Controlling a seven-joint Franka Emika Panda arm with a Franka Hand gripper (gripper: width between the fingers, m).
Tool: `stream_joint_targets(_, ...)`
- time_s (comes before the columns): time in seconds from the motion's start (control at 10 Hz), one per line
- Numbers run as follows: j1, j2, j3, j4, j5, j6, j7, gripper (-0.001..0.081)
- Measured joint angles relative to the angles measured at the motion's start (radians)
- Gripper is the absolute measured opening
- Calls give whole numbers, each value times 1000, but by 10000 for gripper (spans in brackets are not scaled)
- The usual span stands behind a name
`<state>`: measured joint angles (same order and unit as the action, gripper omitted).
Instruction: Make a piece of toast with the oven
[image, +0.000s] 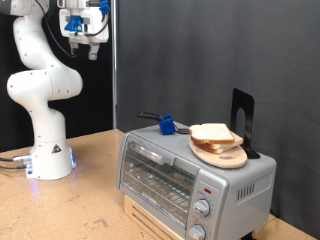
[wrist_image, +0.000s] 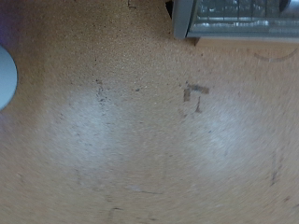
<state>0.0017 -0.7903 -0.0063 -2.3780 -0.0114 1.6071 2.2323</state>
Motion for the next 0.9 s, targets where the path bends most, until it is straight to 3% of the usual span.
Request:
stream_joint_targets(0.3, 71, -43, -36, -41, -41, 49, -327, 806)
stream_joint_targets(0.4, 86, -60, -45, -74, -62, 91, -407, 806)
stream_joint_targets(0.5, 84, -60, -45, -72, -50, 85, -388, 806)
stream_joint_targets(0.7, 135, -81, -82, -73, -12, 98, -586, 806)
stream_joint_targets(0.9, 186, -101, -122, -114, -28, 219, -793, 806)
